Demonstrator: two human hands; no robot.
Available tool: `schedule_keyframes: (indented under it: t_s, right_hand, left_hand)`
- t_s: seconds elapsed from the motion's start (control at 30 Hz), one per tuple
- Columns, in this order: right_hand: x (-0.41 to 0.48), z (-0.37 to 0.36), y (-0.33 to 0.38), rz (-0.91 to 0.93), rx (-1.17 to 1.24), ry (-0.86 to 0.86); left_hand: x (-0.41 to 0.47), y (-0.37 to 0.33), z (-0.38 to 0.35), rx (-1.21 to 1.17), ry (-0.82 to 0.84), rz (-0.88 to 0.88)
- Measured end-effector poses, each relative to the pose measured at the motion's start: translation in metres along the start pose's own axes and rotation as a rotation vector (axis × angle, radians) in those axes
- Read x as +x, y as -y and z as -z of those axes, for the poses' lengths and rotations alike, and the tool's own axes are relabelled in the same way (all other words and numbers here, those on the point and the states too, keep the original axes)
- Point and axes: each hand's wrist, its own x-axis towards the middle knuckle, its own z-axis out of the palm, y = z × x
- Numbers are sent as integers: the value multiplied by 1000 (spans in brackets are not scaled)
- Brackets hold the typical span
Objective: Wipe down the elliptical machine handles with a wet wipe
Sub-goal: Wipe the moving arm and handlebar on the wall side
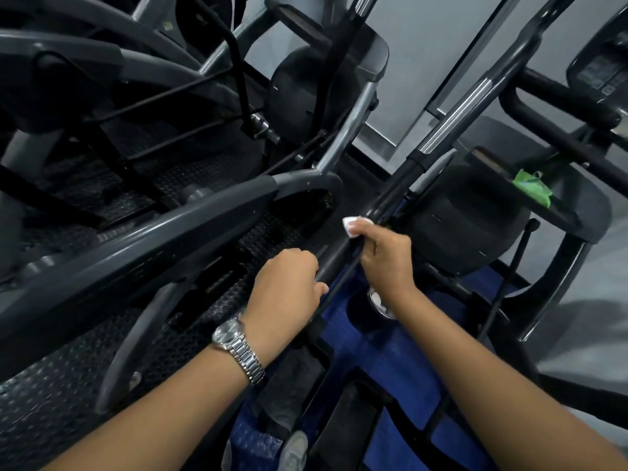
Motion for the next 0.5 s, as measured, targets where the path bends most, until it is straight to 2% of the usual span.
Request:
schedule_keyframes:
  t_s: [0.1,0.3,0.43,0.5]
  right_hand:
    - [17,-7,-1,-85,-66,-15]
    - [-9,2,10,105,-38,84]
    - [17,-4,-4,-59,-104,36]
    - [12,-9,4,-24,-88,46]
  left_hand:
    - [1,-2,0,17,2,-2]
    - [1,0,1,11,14,12]
    - [1,0,1,20,14,-1]
    - [1,0,1,21,13,2]
